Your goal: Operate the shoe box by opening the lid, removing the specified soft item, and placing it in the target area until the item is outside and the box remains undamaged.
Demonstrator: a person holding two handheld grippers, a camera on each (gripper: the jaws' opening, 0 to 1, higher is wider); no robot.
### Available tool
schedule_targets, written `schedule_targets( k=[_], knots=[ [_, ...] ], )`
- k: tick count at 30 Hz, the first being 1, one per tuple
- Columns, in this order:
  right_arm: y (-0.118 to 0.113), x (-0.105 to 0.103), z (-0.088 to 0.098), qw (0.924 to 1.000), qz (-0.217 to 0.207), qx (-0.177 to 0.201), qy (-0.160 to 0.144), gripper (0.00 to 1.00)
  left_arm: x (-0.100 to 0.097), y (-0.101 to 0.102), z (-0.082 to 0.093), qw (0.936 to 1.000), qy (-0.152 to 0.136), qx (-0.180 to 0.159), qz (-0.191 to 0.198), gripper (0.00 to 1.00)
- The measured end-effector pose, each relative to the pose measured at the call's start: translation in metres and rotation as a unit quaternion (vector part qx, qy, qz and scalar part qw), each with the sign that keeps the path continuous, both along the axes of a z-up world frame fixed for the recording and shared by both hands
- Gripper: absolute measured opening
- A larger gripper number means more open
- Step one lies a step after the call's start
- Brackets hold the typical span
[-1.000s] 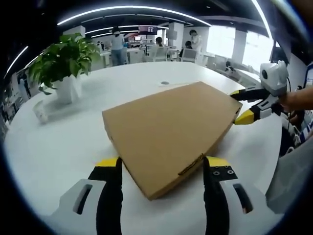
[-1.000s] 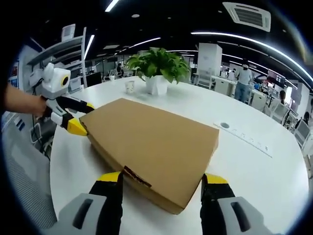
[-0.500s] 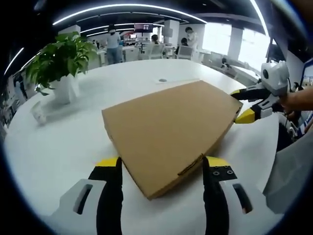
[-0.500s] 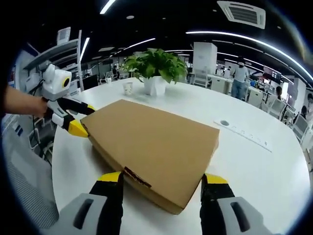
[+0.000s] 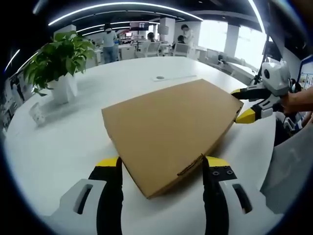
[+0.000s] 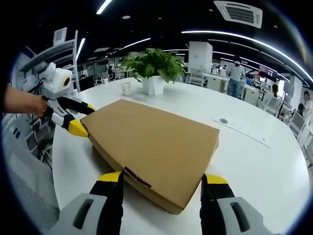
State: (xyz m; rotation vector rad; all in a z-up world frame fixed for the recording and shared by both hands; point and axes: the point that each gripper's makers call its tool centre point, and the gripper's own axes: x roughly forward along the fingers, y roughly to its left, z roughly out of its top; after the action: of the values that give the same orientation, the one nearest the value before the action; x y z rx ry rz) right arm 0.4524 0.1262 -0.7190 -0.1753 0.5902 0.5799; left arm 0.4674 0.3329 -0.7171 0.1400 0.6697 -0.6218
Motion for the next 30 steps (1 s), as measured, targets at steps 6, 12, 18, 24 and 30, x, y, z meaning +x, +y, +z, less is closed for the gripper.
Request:
schedule_targets(
  k=[6, 12, 18, 24, 30],
  knots=[
    [0.004, -0.005, 0.000, 1.0000, -0.008, 0.000, 0.000, 0.61, -0.003, 0.004, 0.000, 1.0000, 0.002, 0.000, -0.006, 0.65],
    [0.008, -0.010, -0.001, 0.9999, -0.015, -0.001, 0.000, 0.61, -0.004, 0.008, 0.000, 0.9999, 0.005, 0.002, -0.013, 0.65],
    [0.013, -0.016, -0.001, 0.9997, -0.023, -0.001, 0.000, 0.61, -0.007, 0.012, -0.001, 0.9998, 0.008, 0.003, -0.020, 0.65],
    [0.016, -0.022, -0.001, 0.9996, -0.029, -0.001, -0.001, 0.61, -0.011, 0.015, 0.000, 0.9996, 0.010, 0.004, -0.027, 0.65],
    [0.019, -0.026, -0.001, 0.9994, -0.036, -0.001, 0.000, 0.61, -0.013, 0.018, -0.001, 0.9994, 0.010, 0.005, -0.034, 0.65]
  ],
)
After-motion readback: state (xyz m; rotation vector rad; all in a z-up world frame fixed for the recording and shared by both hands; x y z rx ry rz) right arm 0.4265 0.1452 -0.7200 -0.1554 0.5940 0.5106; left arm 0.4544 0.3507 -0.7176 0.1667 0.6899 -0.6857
